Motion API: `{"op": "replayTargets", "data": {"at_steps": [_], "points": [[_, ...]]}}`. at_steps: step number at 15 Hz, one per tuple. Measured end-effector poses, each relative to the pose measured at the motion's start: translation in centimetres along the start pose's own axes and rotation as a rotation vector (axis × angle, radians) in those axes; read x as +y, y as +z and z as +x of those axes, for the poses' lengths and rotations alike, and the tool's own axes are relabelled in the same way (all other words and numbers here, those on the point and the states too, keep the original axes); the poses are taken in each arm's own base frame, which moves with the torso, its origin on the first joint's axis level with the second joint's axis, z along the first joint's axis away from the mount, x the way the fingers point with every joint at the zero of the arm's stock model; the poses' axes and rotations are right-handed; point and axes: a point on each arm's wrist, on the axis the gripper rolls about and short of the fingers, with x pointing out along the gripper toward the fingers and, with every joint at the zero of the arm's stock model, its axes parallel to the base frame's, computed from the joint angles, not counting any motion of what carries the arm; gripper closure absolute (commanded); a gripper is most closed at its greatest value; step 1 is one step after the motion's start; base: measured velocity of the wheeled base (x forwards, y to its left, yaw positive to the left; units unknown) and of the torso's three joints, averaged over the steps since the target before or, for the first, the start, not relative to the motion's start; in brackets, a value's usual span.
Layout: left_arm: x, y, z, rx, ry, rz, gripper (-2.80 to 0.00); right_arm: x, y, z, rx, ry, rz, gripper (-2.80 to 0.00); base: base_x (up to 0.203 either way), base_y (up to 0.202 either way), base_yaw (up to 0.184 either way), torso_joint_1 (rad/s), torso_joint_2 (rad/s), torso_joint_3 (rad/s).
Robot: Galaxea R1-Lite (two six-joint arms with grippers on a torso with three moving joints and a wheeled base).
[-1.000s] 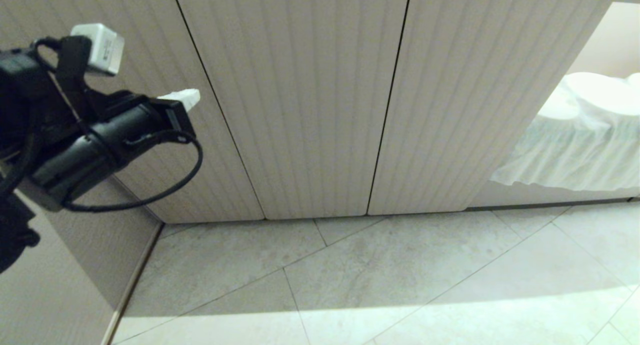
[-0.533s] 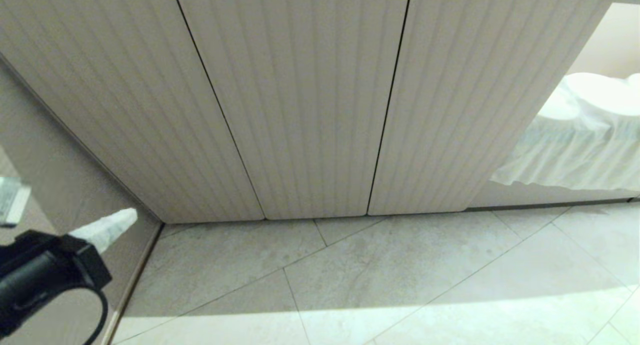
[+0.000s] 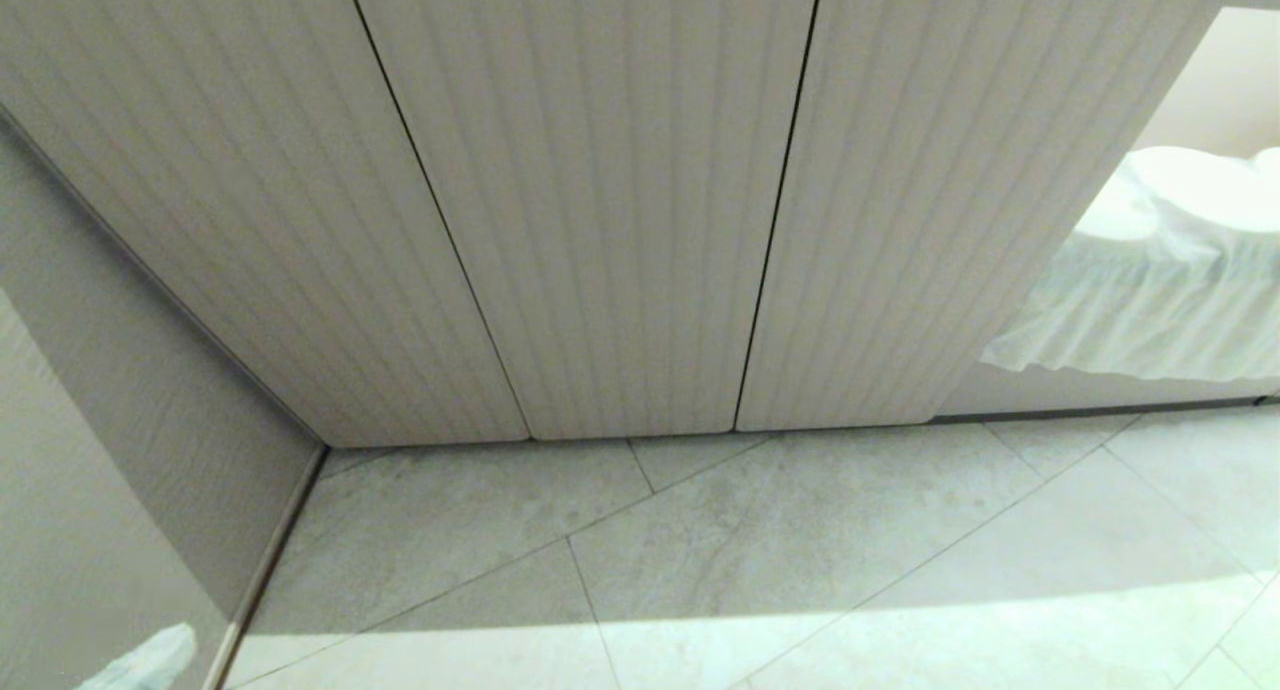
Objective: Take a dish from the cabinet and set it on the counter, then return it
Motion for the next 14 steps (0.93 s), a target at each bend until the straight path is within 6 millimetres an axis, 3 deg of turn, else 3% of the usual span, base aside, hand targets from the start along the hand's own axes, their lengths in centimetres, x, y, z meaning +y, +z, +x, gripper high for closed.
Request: {"op": "replayTargets", "data": {"at_steps": [4,7,10,14], "points": [[0.0,-2.8,-2.5,0.006,0.16,0.001,0.0,0.0,0.0,0.0,0.0,0.0,0.0,0.0,0.0,0.0,0.0,0.0,0.0,0.0],[0.1,-3.8,-3.5,-0.049,0.266,0.001,0.0,0.0,0.0,0.0,0.0,0.0,0.0,0.0,0.0,0.0,0.0,0.0,0.0,0.0],[0.0,-4.2,-4.3,-0.141,0.272,0.02,0.0,0.0,0.0,0.0,0.0,0.0,0.0,0.0,0.0,0.0,0.0,0.0,0.0,0.0],[-0.2,-4.6,-4.5,-0.136,0.238,0.158,0.0,0.0,0.0,0.0,0.0,0.0,0.0,0.0,0.0,0.0,0.0,0.0,0.0,0.0]]}}
